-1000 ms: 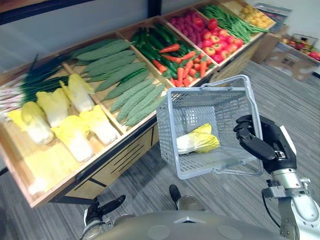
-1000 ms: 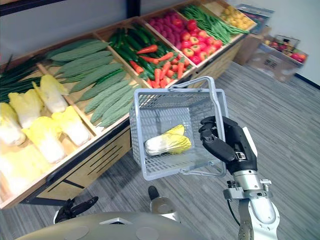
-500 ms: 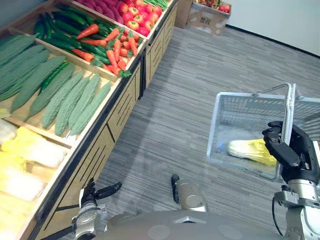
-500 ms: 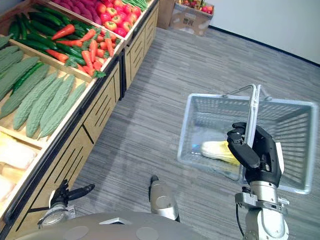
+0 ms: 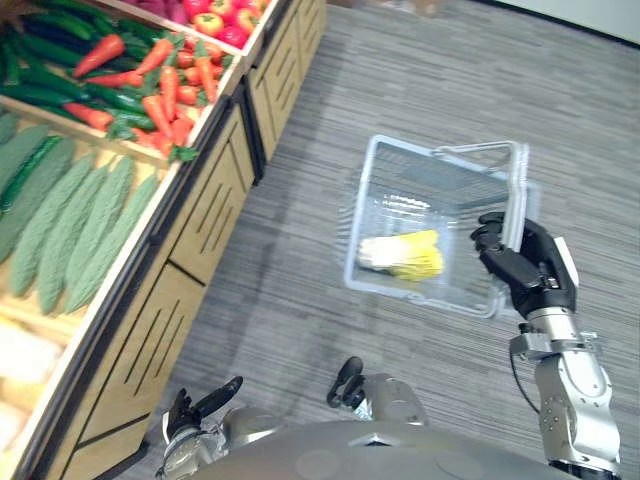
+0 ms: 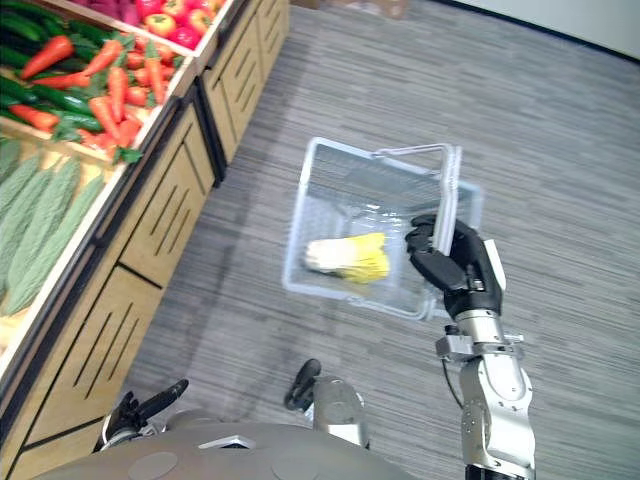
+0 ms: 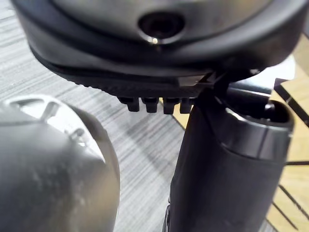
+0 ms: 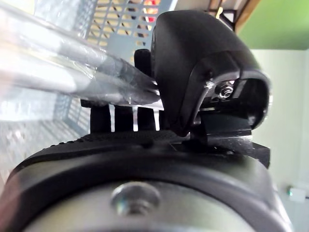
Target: Pick vegetable in the basket
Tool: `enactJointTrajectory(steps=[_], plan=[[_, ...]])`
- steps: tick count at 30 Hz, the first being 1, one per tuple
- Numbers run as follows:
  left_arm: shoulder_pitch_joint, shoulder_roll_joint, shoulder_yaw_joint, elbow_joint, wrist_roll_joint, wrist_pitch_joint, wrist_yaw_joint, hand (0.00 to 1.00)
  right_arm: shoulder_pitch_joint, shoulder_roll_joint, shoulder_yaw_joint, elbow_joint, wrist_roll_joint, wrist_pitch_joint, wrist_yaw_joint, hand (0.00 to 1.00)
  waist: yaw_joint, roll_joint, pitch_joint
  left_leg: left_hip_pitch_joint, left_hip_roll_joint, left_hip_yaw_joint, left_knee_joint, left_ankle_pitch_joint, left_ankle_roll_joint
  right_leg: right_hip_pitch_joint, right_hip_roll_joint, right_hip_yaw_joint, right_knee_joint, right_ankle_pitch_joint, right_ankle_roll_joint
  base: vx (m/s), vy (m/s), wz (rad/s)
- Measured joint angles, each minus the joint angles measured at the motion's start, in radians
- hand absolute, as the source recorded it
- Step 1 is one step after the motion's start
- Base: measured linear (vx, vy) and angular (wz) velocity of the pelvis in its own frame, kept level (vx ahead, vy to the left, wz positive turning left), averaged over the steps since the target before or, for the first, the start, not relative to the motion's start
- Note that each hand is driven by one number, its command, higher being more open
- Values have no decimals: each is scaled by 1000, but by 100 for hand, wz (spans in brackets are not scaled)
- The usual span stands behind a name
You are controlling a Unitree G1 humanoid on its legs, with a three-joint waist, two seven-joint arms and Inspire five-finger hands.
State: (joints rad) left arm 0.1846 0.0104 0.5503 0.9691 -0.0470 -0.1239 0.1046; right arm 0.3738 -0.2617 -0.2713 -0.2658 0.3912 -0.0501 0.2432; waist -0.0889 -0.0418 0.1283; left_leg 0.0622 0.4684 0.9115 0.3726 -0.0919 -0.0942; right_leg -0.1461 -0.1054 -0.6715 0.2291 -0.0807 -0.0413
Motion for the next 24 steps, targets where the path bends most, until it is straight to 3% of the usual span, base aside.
enactJointTrajectory(steps=[1,2,3,4,5,6,7,8,11,13,14,15,16,17,20,24], plan=[[2,0,-5,-2,0,-1,-1,100,4,-1,18,-6,3,-3,2,0,0,-4,-1,0,-1,-50,11,7,15,9,14,22,-20,8,-4,44,-107,-83],[15,2,-3,-9,-22,-1,-1,100,-4,-1,78,-9,10,-6,8,0,7,-18,-3,-11,2,-212,83,29,80,40,46,79,-68,30,-16,40,-74,-150],[25,-1,-6,-11,-42,-5,5,100,-6,-10,132,-12,18,-19,14,0,38,-24,-1,-23,-31,-395,140,-50,97,63,64,165,-104,46,-24,32,-56,-185],[26,-6,-18,-11,-54,-9,8,100,-9,-20,151,-12,25,-31,15,0,62,-21,1,-26,-73,-479,134,-121,85,62,74,214,-112,48,-27,34,77,-213],[25,-8,-54,-10,-84,-16,9,100,-40,-30,178,0,29,-37,17,0,85,-2,11,-49,-156,-614,120,-209,97,58,88,295,-107,44,-35,2,200,-197],[24,-10,-77,-9,-110,-27,9,100,-58,-53,200,17,29,-37,25,0,90,9,17,-90,-216,-694,71,-223,102,54,104,341,-97,45,-32,-3,239,-170],[24,-10,-86,-10,-119,-34,10,100,-56,-61,204,20,30,-37,25,0,93,22,16,-102,-233,-710,42,-228,92,50,114,361,-87,44,-29,15,199,-136],[24,-10,-88,-9,-137,-43,10,100,-51,-52,213,24,39,-37,24,0,108,23,7,-71,-246,-740,4,-218,37,34,125,410,-72,46,-8,62,90,-84],[-1,-2,-91,-5,-149,-52,7,100,-54,-57,200,17,64,-37,3,0,83,1,10,-68,-287,-747,-24,-197,8,28,108,448,-116,87,25,85,123,-34],[1,-12,-81,9,-156,-46,2,100,-53,-55,203,17,64,-37,-7,0,89,-3,12,-74,-319,-764,32,-178,17,63,84,475,-155,108,36,64,181,-26],[3,-6,-72,12,-157,-47,1,100,-55,-45,203,20,65,-37,-13,0,97,-30,31,-95,-344,-792,103,-182,40,93,39,491,-171,117,44,53,206,-22],[9,-5,-69,13,-157,-48,2,100,-55,-40,201,21,65,-37,-15,0,103,-30,28,-87,-357,-799,56,-200,50,103,32,500,-180,122,51,23,196,-25],[25,-17,-66,15,-155,-49,1,100,-56,-46,184,13,65,-37,-16,0,105,8,5,-71,-351,-809,-98,-137,38,104,56,518,-197,126,62,52,205,-42],[28,-21,-64,28,-154,-48,3,100,-70,-27,178,19,65,-37,-26,0,115,6,-3,-41,-359,-799,-151,-136,40,106,51,545,-224,141,85,58,190,-38],[38,-10,-65,43,-147,-45,-2,100,-76,20,153,14,69,-43,-38,0,112,-23,-11,-23,-391,-777,-187,-128,49,111,31,570,-268,167,102,43,125,-26],[52,-2,-77,42,-146,-45,-5,100,-72,41,156,14,86,-43,-43,0,110,-37,-21,-1,-405,-758,-189,-128,49,126,21,599,-285,173,110,45,56,-22]])
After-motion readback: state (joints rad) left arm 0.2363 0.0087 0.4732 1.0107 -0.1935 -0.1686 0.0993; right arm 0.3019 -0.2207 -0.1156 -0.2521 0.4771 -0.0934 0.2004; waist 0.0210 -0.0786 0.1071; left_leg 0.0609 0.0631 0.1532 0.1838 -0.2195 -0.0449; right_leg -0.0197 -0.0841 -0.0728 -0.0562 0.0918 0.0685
